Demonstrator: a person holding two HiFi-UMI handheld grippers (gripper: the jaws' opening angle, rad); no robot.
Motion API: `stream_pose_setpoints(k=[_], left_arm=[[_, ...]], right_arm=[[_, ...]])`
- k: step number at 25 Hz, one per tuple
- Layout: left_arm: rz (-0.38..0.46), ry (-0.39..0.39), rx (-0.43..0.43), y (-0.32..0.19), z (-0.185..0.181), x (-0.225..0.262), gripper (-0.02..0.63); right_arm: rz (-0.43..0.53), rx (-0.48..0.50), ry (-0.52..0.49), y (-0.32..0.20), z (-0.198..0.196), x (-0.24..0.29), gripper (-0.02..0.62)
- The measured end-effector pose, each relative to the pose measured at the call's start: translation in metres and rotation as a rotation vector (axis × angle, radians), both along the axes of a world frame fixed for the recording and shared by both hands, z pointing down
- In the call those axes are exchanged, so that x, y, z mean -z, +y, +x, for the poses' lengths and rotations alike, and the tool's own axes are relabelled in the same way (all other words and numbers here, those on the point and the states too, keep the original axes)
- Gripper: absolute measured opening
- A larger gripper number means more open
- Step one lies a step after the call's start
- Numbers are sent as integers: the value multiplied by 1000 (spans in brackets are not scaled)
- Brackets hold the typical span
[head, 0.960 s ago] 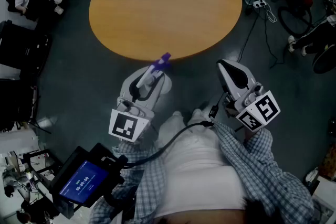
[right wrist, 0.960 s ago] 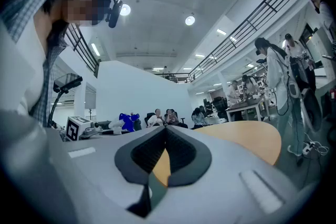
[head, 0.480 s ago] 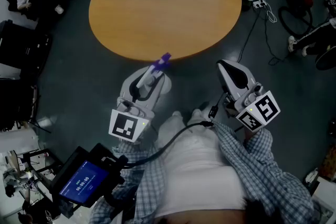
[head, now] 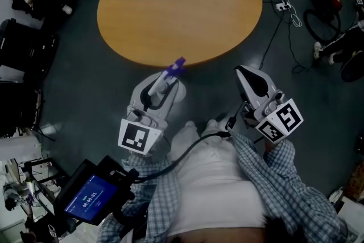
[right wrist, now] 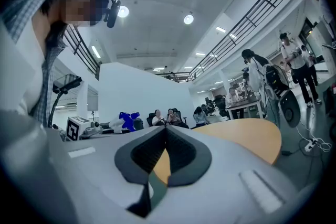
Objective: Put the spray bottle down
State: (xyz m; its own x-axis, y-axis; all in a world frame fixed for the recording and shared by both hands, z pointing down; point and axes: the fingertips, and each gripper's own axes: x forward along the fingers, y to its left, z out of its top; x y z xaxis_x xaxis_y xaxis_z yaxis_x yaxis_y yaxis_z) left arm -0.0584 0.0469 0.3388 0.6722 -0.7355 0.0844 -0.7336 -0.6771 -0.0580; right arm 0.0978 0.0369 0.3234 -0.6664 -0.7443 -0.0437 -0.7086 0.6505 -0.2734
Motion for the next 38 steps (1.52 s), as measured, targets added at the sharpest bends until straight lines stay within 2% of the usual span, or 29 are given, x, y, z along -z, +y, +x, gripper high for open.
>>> stream_pose_setpoints(k=[8,16,29,38], left_arm=[[1,6,66,-11,-10,7,126],[34,5,102,-23,-24,17,126],[89,-17,92,-29,-24,27,126],[101,-30,3,-88,-11,25,126]], right_arm=[[-19,35,12,-12,0,2,3],[-13,18,4,-11,1,4,3],[20,-14,5,-10,12,7,3],[-13,-5,-5,-77,-1,-7,3]])
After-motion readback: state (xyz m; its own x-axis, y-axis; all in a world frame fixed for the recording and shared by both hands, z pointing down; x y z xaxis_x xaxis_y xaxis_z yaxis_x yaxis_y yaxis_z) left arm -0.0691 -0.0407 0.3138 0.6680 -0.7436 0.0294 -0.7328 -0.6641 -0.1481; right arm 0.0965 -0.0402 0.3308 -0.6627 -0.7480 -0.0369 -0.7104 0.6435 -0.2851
